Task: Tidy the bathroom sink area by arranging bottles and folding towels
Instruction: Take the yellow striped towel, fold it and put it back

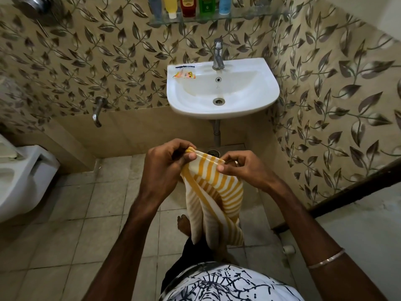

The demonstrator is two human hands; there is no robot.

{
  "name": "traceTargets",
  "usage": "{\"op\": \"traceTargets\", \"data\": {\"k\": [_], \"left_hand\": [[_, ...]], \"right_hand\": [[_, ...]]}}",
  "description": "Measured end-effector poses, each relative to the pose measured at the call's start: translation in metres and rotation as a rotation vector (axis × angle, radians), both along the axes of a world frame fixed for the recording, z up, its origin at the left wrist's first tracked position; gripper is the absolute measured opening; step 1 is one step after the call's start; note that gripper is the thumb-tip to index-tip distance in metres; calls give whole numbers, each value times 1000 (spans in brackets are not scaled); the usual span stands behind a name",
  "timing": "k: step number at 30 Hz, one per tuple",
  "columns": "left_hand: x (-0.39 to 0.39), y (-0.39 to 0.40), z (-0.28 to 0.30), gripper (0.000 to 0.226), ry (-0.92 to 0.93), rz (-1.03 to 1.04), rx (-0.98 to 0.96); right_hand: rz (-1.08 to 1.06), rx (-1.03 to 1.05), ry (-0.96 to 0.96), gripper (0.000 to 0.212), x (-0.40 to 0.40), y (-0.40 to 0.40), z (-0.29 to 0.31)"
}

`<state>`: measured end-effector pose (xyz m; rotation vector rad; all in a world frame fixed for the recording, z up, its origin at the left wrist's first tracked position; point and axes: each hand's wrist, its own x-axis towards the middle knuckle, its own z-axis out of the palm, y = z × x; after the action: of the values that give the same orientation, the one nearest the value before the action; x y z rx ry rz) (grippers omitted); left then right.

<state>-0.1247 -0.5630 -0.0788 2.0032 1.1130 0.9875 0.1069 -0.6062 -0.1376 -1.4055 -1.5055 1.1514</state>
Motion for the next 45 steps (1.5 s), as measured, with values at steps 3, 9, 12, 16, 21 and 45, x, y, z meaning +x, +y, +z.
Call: {"op": "traceTargets", "data": {"k": [3,9,12,16,21,45], "left_hand": [[-2,2,2,13,3,18,-8],[0,2,5,12,-28,77,55],[0,1,3,12,-40,104,74],[-5,1,4,16,-46,118,94],[-8,3,7,15,-34,116,133],[-25,20,4,15,-135,280,-21]], "right_hand": [[-42,49,-25,41,0,0,1],[11,16,-14,43,-5,0,-2],[32,-24,4,45,-2,0,-5],[5,-59,19,58,1,0,-13],[-45,-59,-52,9,0,5,-19],[-84,-64,-91,33,17,-4,-21]]}}
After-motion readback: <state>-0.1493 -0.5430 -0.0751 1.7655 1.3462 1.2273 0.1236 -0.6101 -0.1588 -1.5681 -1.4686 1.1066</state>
